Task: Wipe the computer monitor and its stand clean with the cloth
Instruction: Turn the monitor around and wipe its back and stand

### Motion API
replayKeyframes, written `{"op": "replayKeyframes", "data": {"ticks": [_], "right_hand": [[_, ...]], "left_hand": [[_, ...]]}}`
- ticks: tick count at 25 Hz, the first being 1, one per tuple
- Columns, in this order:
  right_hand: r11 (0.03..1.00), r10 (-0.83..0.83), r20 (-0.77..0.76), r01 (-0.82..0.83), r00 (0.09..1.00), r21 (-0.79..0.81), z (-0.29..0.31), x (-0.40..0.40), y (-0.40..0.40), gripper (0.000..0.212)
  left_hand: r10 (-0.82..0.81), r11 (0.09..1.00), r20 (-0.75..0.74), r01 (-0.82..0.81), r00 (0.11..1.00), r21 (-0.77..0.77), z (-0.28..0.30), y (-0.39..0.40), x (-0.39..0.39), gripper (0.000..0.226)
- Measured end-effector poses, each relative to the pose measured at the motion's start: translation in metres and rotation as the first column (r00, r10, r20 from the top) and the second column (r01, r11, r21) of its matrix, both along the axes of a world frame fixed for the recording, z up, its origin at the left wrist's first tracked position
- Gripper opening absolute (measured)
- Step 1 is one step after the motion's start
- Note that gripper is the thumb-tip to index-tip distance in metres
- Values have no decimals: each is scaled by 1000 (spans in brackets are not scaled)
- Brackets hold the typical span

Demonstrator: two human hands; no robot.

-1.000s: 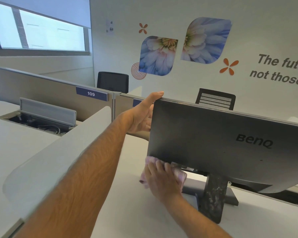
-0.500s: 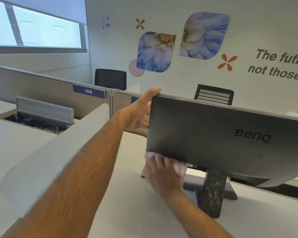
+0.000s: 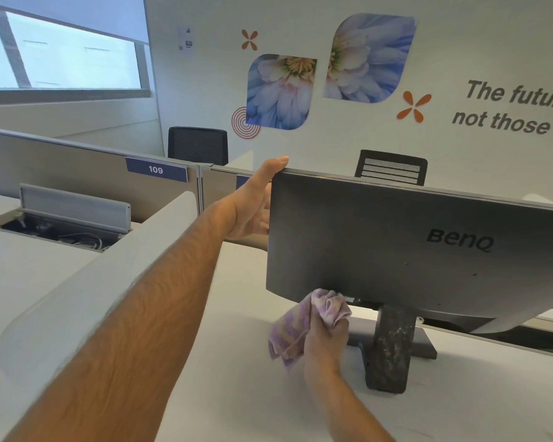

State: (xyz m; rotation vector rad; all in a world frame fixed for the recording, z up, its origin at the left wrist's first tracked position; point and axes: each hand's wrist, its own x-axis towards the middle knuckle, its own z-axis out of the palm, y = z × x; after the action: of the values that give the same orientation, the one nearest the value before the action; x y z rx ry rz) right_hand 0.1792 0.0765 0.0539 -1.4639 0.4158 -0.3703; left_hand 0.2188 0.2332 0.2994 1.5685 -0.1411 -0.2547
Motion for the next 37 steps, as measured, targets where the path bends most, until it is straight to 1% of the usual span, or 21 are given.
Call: {"op": "replayKeyframes", "data": {"ticks": [2,4,5,7,9,11,12,13,14,16,18,19,22,24,26,29,31,33,35,36,37], "right_hand": [[993,59,73,-52,996,-104,3,-4,6,25],[944,100,123,-56,987,-324,-2,-6,4,30],[887,116,137,-41,984,-461,-5,-5,0,36],[708,146,135,-8,980,-707,-10,-3,-10,49],[446,152,57,-17,987,-895,-16,1,-20,60],[171,157,-101,-128,982,-977,-21,-1,-30,70],[77,164,-180,-195,970,-978,-20,-5,-33,71],[50,165,-207,-218,964,-975,-19,-8,-36,70],[77,171,-184,-199,968,-977,-18,-12,-38,71],[249,179,-97,-140,979,-958,-13,-14,-37,76],[336,170,-3,-61,985,-940,-8,-14,-35,75],[294,180,-1,-55,984,-954,-7,-14,-35,75],[22,240,-193,-204,951,-979,-7,-13,-42,58],[-2,244,-294,-303,924,-953,-4,-12,-50,49],[-27,267,-285,-288,921,-957,0,-13,-52,49],[-113,390,-385,-372,837,-921,6,-35,-53,54],[-117,459,-297,-274,838,-955,10,-57,-66,73],[-129,497,-217,-176,840,-976,17,-75,-93,95],[-82,516,-104,-72,850,-994,26,-88,-124,108],[-53,520,-25,3,854,-999,31,-89,-142,111],[-41,520,51,84,852,-996,35,-86,-162,111]], "left_hand": [[4,1000,-2,-4,1000,2,0,0,-1,64],[8,1000,-3,-8,1000,8,1,-1,-3,59],[14,1000,-6,-14,1000,6,1,-1,-3,56],[18,1000,-13,-18,1000,5,0,-1,-1,54],[20,1000,-11,-20,1000,7,0,-2,-1,55],[17,1000,-13,-17,1000,6,1,0,-1,56],[11,1000,-13,-11,1000,5,0,0,0,58],[2,1000,-13,-2,1000,8,1,-1,-1,62],[-1,1000,-17,1,1000,12,1,-1,0,66],[6,1000,-20,-6,1000,16,0,1,0,69],[13,1000,-16,-12,1000,6,0,0,2,63],[9,1000,-15,-9,1000,1,1,-1,1,62],[5,1000,-7,-5,1000,-6,-1,-1,1,62],[17,1000,-7,-17,1000,-6,-1,0,2,63],[25,1000,-10,-25,1000,-1,-1,0,3,65],[21,1000,11,-21,1000,0,0,-1,2,62],[10,999,42,-12,999,38,4,2,1,51],[29,991,98,-42,995,131,11,9,0,54],[57,960,206,-110,977,256,24,8,0,50],[46,917,311,-164,949,364,33,6,1,43],[19,833,422,-249,906,495,41,2,2,41]]}}
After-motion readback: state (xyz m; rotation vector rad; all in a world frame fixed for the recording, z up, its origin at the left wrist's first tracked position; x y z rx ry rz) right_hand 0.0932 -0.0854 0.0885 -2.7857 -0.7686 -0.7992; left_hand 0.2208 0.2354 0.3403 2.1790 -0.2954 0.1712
